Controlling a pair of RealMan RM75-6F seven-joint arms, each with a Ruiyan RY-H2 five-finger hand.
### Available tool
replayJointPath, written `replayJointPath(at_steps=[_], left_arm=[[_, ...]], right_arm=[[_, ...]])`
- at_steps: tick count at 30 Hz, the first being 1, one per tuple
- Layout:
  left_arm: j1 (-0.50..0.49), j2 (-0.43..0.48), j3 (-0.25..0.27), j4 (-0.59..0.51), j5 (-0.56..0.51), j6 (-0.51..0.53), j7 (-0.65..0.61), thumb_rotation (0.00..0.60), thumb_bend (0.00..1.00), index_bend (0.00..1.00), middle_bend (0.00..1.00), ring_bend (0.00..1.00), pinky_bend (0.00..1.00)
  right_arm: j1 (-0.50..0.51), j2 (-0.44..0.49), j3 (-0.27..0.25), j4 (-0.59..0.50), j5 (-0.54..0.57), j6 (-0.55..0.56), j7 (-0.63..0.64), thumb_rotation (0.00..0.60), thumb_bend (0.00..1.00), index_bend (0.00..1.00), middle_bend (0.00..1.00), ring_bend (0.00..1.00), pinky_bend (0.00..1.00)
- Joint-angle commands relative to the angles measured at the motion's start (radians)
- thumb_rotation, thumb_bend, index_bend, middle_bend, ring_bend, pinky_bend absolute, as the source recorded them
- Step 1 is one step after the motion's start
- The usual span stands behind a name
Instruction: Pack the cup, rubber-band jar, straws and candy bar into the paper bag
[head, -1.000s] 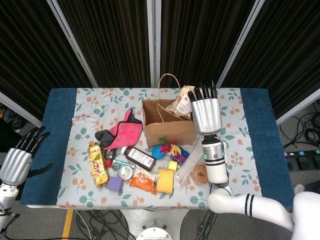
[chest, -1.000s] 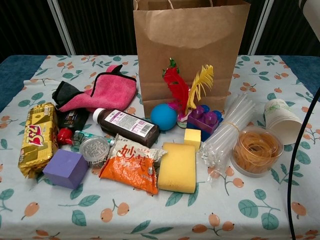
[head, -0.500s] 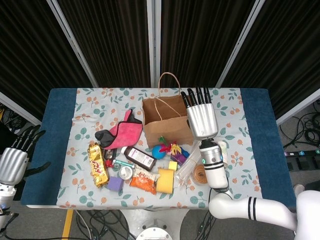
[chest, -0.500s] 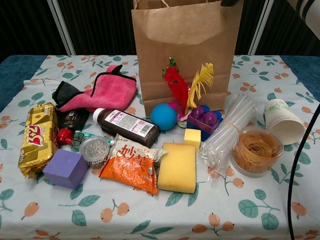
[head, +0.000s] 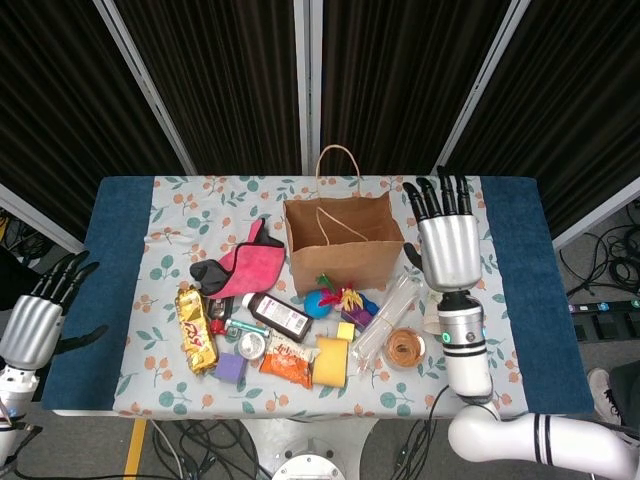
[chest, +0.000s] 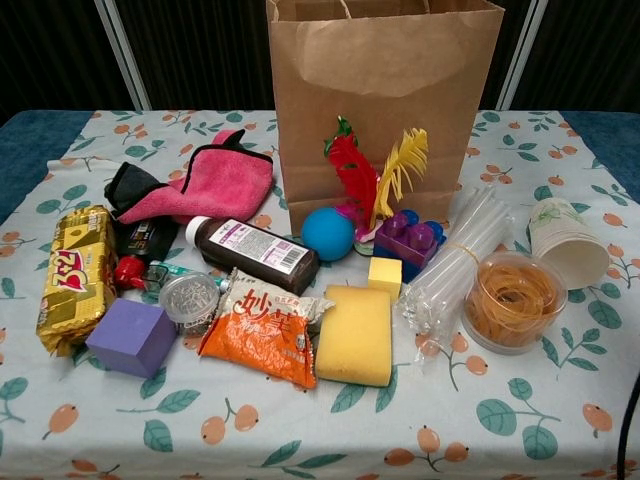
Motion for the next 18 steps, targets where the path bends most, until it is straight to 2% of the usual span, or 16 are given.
replayJointPath(at_steps=[1, 6, 9, 14, 18], left_arm=[[-0.003, -0.001, 0.002, -0.004, 0.006, -0.002, 0.006, 0.600, 0.03, 0.16, 0.16, 0.08, 0.20], [-0.008, 0.003, 0.013, -0.017, 0.024, -0.006, 0.026, 0.600, 0.03, 0.16, 0.16, 0.08, 0.20], [-0.008, 0.007, 0.017, -0.026, 0.027, -0.009, 0.035, 0.600, 0.03, 0.15, 0.16, 0.08, 0.20], [-0.004, 0.012, 0.027, -0.036, 0.033, -0.012, 0.050, 0.600, 0.03, 0.16, 0.16, 0.08, 0.20], [-0.006, 0.016, 0.029, -0.041, 0.035, -0.018, 0.059, 0.600, 0.03, 0.16, 0.16, 0.08, 0.20]], right_arm=[[-0.143, 0.137, -0.073, -0.126, 0.114, -0.044, 0.207, 0.600, 0.00, 0.20, 0.20, 0.05, 0.00], [-0.232, 0.227, -0.150, -0.075, 0.150, -0.195, 0.487, 0.600, 0.00, 0.20, 0.20, 0.05, 0.00], [-0.240, 0.254, -0.177, -0.023, 0.190, -0.303, 0.585, 0.600, 0.00, 0.17, 0.17, 0.02, 0.00], [-0.208, 0.289, -0.198, 0.028, 0.281, -0.472, 0.648, 0.600, 0.00, 0.11, 0.07, 0.00, 0.00], [-0.159, 0.284, -0.200, 0.064, 0.368, -0.529, 0.621, 0.600, 0.00, 0.08, 0.04, 0.00, 0.00]])
